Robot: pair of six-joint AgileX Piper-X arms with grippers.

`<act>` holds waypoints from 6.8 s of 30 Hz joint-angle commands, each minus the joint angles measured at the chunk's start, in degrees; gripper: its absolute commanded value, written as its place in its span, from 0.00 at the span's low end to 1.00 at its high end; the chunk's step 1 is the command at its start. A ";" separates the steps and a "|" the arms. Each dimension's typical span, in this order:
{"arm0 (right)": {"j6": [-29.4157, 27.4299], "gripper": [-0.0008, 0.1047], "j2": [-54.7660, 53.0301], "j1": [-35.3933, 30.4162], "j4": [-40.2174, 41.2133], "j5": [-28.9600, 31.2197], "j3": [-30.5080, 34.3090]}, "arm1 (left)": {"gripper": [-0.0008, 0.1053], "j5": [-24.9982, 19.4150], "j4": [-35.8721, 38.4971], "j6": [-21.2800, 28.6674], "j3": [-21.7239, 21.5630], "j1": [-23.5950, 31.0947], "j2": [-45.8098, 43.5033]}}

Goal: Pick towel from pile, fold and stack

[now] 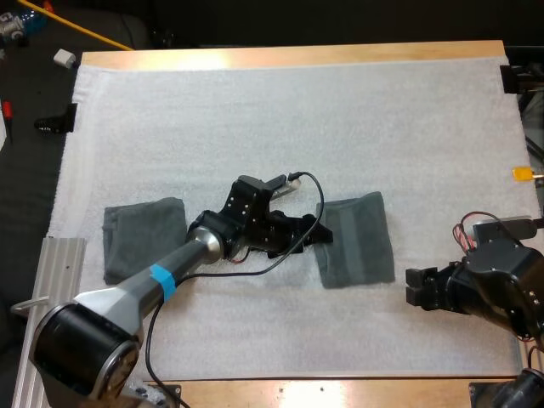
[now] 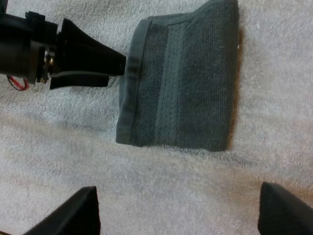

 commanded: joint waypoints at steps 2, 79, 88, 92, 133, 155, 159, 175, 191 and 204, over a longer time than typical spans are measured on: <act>-0.33 0.63 -0.32 -0.01 0.90 0.14 -0.28 | 0.68 -0.66 0.41 -1.47 -1.12 -0.76 1.19; 0.00 0.62 -0.16 0.11 0.97 -0.05 -0.04 | 0.01 -35.02 56.93 51.89 -13.48 36.34 -18.09; -0.11 0.62 -0.19 0.27 0.56 -1.17 -0.15 | 0.09 -40.25 57.06 52.98 -13.59 36.50 -17.89; -0.19 0.62 -0.09 0.33 0.39 -2.43 -0.06 | 0.39 -42.08 56.89 53.03 -13.55 36.49 -17.60; 1.13 0.62 -0.23 0.09 -10.70 -15.33 -0.23 | 0.56 -34.26 43.70 49.60 -3.94 36.84 -9.41; 1.18 0.62 -0.24 0.15 -11.85 -15.20 -0.19 | 0.57 -30.64 38.93 48.23 -13.94 36.76 -5.83; 1.46 0.62 -0.19 0.05 -12.24 -15.10 -0.20 | 0.57 -29.00 38.50 47.93 -14.06 36.73 -0.84; 1.70 0.62 0.12 0.07 -12.78 -15.00 -0.29 | 0.57 -29.05 43.95 47.57 -21.62 36.78 -11.26; -4.79 0.62 4.70 -0.72 -17.20 -6.45 -0.03 | 0.57 -27.22 51.39 46.89 -21.21 34.80 -29.62; -10.43 0.62 11.57 -18.73 -19.78 -8.50 -0.08 | 0.57 -26.16 53.75 46.86 -21.23 33.27 -36.64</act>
